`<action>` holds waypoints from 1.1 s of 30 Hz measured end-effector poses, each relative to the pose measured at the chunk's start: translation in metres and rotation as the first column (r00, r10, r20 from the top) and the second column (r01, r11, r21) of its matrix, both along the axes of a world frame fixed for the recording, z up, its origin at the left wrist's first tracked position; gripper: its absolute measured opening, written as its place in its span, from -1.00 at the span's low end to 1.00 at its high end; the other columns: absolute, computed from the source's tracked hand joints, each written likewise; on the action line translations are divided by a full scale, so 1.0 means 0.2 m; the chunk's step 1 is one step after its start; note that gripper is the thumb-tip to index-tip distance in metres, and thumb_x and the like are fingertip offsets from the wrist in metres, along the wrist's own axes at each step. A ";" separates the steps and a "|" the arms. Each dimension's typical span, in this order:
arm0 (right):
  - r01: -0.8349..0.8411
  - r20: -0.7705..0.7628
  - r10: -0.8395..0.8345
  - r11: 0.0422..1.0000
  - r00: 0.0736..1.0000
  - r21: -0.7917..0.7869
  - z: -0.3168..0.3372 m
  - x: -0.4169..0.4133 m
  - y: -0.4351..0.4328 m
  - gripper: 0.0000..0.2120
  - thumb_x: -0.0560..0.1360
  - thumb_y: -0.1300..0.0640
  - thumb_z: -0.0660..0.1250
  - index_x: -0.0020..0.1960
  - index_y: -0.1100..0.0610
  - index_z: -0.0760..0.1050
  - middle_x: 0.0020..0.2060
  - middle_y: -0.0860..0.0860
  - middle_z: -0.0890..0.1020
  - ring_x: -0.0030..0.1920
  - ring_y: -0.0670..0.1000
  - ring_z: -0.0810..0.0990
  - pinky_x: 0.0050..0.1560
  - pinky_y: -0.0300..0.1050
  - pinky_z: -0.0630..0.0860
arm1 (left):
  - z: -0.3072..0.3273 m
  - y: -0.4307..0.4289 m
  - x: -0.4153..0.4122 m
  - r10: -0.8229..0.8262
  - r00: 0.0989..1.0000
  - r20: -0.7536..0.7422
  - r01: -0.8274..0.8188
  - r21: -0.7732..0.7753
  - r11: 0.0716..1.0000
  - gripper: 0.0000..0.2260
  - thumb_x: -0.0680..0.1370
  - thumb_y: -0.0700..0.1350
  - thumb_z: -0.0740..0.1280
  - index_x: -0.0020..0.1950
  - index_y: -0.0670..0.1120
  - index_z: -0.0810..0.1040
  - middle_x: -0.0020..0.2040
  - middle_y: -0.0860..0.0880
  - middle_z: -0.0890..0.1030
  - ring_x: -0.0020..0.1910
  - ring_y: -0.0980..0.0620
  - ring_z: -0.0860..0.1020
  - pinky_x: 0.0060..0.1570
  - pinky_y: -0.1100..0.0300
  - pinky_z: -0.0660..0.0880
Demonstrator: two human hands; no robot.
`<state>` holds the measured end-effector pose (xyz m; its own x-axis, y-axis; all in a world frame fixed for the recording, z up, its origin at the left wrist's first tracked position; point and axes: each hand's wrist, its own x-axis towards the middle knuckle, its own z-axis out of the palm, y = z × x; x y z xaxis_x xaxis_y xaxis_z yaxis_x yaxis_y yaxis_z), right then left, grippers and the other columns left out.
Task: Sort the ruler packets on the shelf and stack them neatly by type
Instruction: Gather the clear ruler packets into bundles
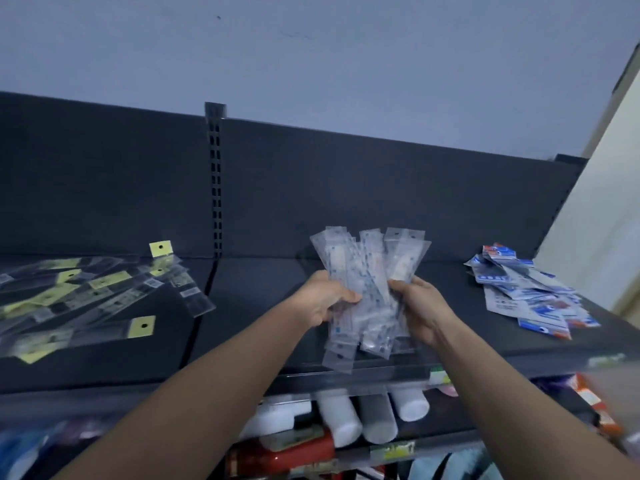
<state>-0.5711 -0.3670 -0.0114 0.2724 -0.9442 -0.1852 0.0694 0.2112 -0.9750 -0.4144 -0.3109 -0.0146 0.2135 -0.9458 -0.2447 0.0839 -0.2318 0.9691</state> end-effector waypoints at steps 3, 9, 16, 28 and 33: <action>0.025 -0.051 -0.023 0.999 0.998 0.026 0.01 -0.16 -0.12 -0.72 0.54 0.35 0.14 -0.32 0.14 0.30 -0.55 0.01 0.45 -0.57 -0.06 0.47 -0.47 -0.22 0.41 | -0.01 -0.11 -0.13 0.020 1.000 0.014 -0.020 0.022 1.000 -0.67 0.44 -0.35 0.44 0.19 -0.26 0.54 0.10 -0.19 0.65 0.09 -0.13 0.62 0.13 -0.07 0.53; 0.010 -0.111 -0.011 1.000 0.994 -0.003 -0.04 -0.32 -0.36 -0.78 0.52 0.47 0.18 0.07 0.28 0.51 -0.09 0.23 0.66 -0.23 0.13 0.66 -0.30 -0.03 0.61 | -0.06 -0.38 -0.30 0.022 0.996 0.083 -0.025 0.034 0.999 -0.66 0.44 -0.36 0.44 0.21 -0.27 0.53 0.11 -0.21 0.64 0.04 -0.13 0.63 -0.02 0.03 0.58; 0.027 -0.214 -0.026 1.000 0.977 0.002 -0.13 -0.40 -0.62 -0.73 0.48 0.44 0.29 0.13 0.22 0.50 -0.01 0.22 0.65 -0.09 0.21 0.66 -0.17 0.06 0.60 | -0.15 -0.65 -0.40 0.003 0.961 0.277 -0.032 0.098 0.995 -0.48 0.40 -0.26 0.51 0.28 -0.20 0.38 0.17 -0.13 0.56 0.10 -0.11 0.58 0.07 0.01 0.58; -0.206 -0.618 0.065 0.965 0.783 -0.160 -0.18 -0.46 -0.77 -0.38 0.39 0.16 0.41 0.39 0.01 0.26 0.13 0.05 0.58 0.10 0.12 0.58 0.17 0.06 0.54 | -0.14 -0.68 -0.45 -0.190 0.619 0.762 0.014 0.232 0.973 -0.58 0.48 0.05 0.34 0.33 0.01 0.41 0.34 -0.05 0.41 0.36 -0.10 0.29 0.25 0.07 0.39; -0.328 -0.750 0.048 0.916 0.659 -0.230 -0.18 -0.46 -0.74 -0.39 0.45 -0.02 0.35 0.44 0.04 0.24 0.29 0.08 0.50 0.26 0.14 0.49 0.27 0.05 0.43 | -0.15 -0.61 -0.46 -0.149 0.555 0.819 -0.049 0.211 0.976 -0.63 0.52 0.08 0.32 0.27 -0.03 0.49 0.27 -0.09 0.44 0.28 -0.06 0.33 0.23 0.11 0.40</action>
<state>-0.6625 -0.5145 -0.0464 0.3643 -0.9257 -0.1016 -0.6831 -0.1914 -0.7048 -0.5066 -0.4319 -0.0450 0.3676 -0.9169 -0.1552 -0.7472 -0.3906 0.5377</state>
